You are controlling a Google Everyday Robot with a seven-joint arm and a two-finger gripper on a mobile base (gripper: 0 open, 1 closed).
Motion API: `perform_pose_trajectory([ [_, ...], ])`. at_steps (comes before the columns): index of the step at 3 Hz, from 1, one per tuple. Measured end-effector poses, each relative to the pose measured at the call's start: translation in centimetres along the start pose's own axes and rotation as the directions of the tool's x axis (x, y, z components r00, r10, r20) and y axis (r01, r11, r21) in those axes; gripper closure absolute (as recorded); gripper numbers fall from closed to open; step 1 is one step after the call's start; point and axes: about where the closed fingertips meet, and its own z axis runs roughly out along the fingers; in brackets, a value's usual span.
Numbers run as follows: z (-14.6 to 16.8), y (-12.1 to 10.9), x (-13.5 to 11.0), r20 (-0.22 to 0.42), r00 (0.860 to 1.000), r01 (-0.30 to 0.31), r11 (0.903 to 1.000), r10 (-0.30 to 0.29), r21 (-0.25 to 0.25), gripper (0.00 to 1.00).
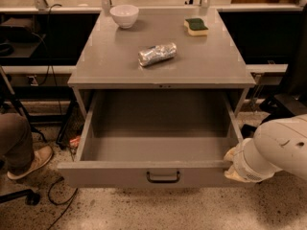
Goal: Open top drawer
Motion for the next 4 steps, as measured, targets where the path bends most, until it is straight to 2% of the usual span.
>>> perform_pose_trajectory([
  [1,0.0,-0.01,-0.03,0.0,1.0,0.0,1.0,0.0,0.0,0.83],
  [4,-0.56,-0.07,-0.01,-0.004,1.0,0.002,0.9999,-0.002,0.011,0.12],
])
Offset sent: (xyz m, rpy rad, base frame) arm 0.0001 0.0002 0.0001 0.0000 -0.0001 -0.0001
